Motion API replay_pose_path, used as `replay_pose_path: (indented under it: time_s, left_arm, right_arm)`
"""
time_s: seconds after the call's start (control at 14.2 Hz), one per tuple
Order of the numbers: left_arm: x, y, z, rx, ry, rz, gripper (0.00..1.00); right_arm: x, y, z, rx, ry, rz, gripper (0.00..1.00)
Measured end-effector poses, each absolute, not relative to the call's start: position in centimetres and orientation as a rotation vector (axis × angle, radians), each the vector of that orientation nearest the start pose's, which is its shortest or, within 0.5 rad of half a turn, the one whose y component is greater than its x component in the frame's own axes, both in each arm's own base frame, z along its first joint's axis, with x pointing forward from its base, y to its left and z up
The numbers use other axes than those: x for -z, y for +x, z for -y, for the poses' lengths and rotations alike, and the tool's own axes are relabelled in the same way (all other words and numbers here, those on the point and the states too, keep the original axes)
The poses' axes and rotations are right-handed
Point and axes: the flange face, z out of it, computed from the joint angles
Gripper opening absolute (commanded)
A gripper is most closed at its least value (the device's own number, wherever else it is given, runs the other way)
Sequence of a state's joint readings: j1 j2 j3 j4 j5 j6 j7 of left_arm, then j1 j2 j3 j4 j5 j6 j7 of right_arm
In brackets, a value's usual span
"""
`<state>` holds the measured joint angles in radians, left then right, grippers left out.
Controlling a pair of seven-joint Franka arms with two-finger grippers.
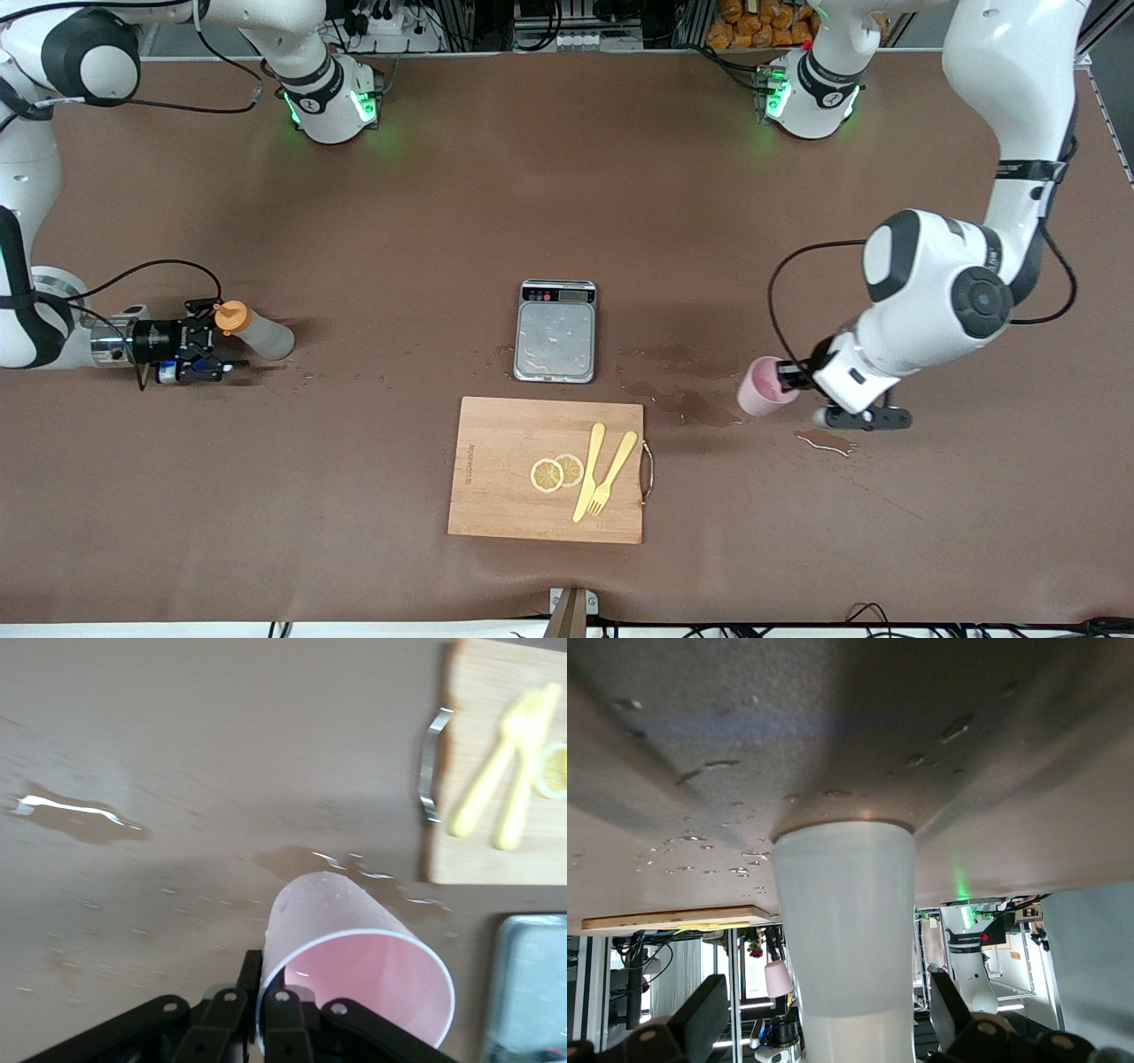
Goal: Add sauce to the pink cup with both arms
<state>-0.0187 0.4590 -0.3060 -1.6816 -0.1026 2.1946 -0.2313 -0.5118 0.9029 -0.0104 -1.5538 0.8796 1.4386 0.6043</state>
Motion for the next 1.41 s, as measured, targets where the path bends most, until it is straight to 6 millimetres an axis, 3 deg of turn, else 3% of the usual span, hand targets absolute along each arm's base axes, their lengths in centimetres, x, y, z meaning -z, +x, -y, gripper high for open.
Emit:
replay_pose_path:
  time_s: [0.21, 0.42, 0.49, 0.63, 0.77, 0.98, 1.2, 1.41]
  left_arm:
    - [-35.8, 62.1, 26.6, -0.04, -3.394, 0.06, 0.0]
    - [-36.5, 58.1, 35.3, -0.094, -3.396, 0.144, 0.0]
    - [-36.6, 56.7, 38.0, -0.112, -3.395, 0.173, 0.0]
    - [-36.3, 54.5, 42.2, -0.143, -3.387, 0.225, 0.0]
    - [-34.9, 53.4, 44.6, -0.16, -3.379, 0.274, 0.0]
    - [-32.3, 53.5, 46.9, -0.12, -3.387, 0.35, 0.0]
    - [-29.7, 53.7, 48.3, -0.078, -3.368, 0.372, 0.0]
    - [-28.9, 53.4, 48.9, -0.074, -3.365, 0.361, 0.0]
  right_arm:
    - [-11.2, 55.9, 21.1, -1.185, -1.497, -1.417, 0.78]
    - [-11.0, 55.8, 20.9, -1.194, -1.495, -1.415, 0.47]
    - [-11.0, 55.7, 20.9, -1.196, -1.494, -1.414, 0.42]
    - [-11.0, 55.8, 20.9, -1.197, -1.493, -1.412, 0.4]
    - [-11.1, 55.8, 20.9, -1.195, -1.492, -1.411, 0.4]
    - [-11.2, 56.0, 20.9, -1.188, -1.497, -1.411, 0.39]
    - [-12.0, 56.7, 20.9, -1.175, -1.509, -1.421, 0.39]
    - [-13.6, 57.9, 20.1, -1.171, -1.531, -1.44, 0.39]
